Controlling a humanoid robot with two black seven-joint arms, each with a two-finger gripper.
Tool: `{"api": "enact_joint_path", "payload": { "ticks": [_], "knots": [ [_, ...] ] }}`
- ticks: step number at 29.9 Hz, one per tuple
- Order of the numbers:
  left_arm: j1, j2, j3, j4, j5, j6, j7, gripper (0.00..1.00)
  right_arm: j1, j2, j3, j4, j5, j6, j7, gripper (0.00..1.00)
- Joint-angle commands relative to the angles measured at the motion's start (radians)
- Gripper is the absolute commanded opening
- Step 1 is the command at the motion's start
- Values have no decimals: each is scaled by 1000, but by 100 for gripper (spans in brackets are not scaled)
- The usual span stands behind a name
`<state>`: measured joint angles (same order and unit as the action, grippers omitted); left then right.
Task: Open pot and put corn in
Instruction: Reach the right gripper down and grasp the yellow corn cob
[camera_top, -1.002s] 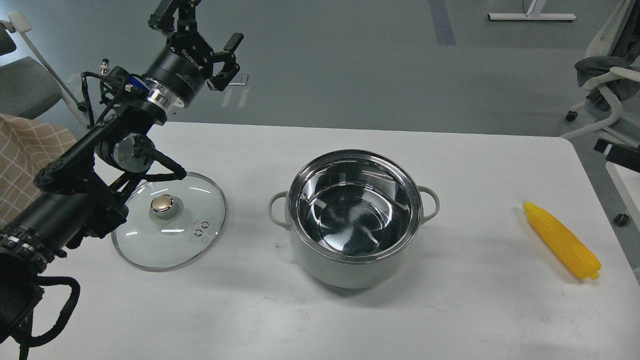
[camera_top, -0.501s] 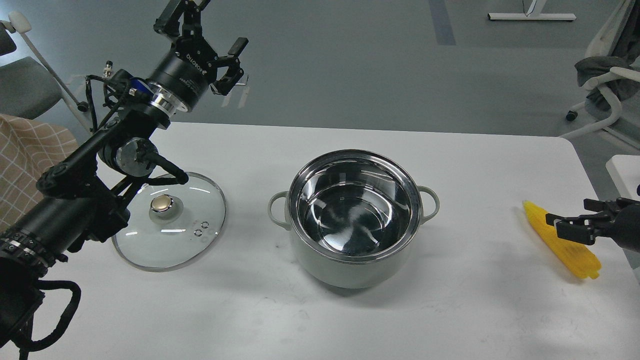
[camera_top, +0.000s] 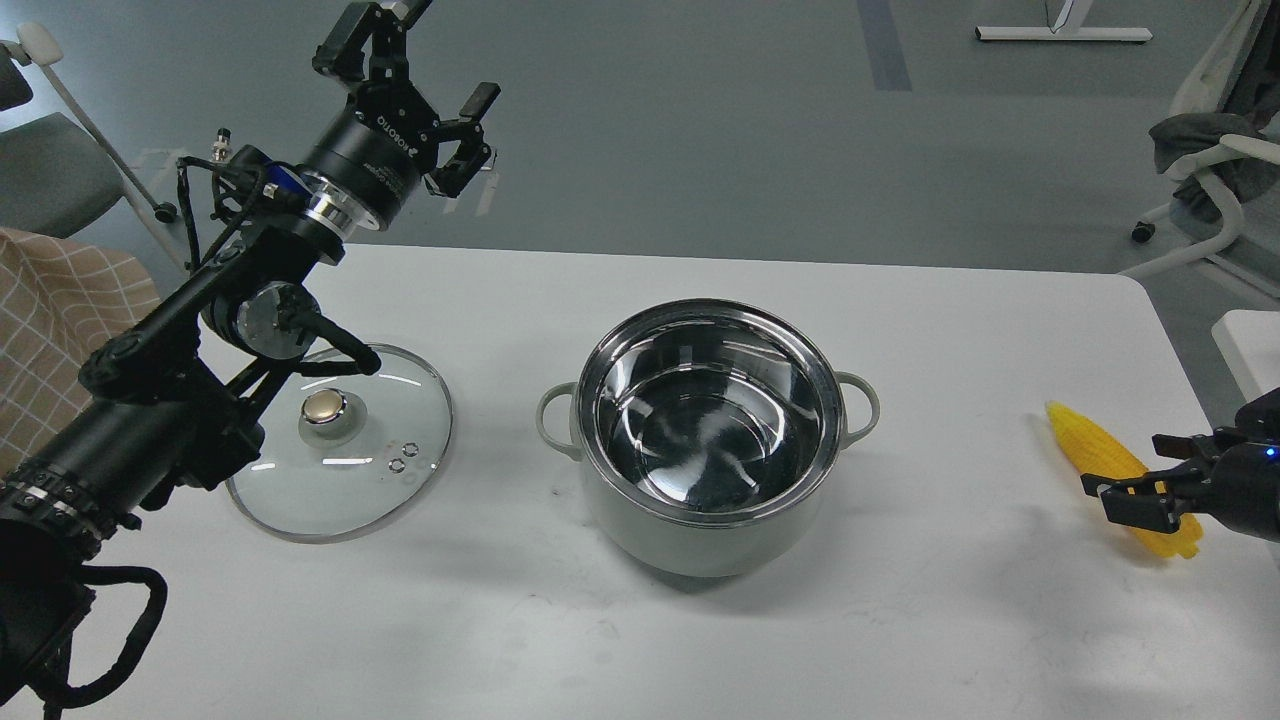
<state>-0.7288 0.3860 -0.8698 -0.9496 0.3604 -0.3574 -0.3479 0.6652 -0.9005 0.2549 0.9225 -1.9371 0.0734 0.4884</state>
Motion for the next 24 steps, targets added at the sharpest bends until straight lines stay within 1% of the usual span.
{"api": "enact_joint_path", "payload": {
  "ticks": [1, 9, 12, 15, 17, 18, 19, 22, 23, 24],
  "knots": [
    [0, 1, 0, 0, 0, 0, 0, 97, 1, 2, 0, -19, 0, -1, 0, 100],
    [0, 1, 0, -1, 0, 0, 0, 97, -1, 18, -2, -60, 0, -7, 0, 99],
    [0, 2, -2, -1, 0, -2, 0, 97, -1, 34, -2, -68, 1, -7, 0, 96],
    [0, 2, -2, -1, 0, 0, 0, 97, -1, 48, -5, -67, 3, -9, 0, 90],
    [0, 4, -2, -1, -1, 0, 0, 97, -1, 51, -5, -67, 3, -7, 0, 78],
    [0, 4, -2, -1, -1, 0, 0, 97, -1, 51, -5, -67, 3, -7, 0, 75],
    [0, 4, -2, -1, -1, 0, 0, 97, -3, 51, -5, -67, 3, -7, 0, 66],
    [0, 2, -2, -1, 0, 0, 0, 97, -4, 51, -6, -65, 3, -6, 0, 54],
    [0, 2, -2, -1, 0, 0, 0, 97, -4, 51, -6, -65, 3, -6, 0, 52],
    [0, 2, -2, -1, 0, 0, 0, 97, -10, 51, -6, -65, 3, -6, 0, 41]
  ]
}}
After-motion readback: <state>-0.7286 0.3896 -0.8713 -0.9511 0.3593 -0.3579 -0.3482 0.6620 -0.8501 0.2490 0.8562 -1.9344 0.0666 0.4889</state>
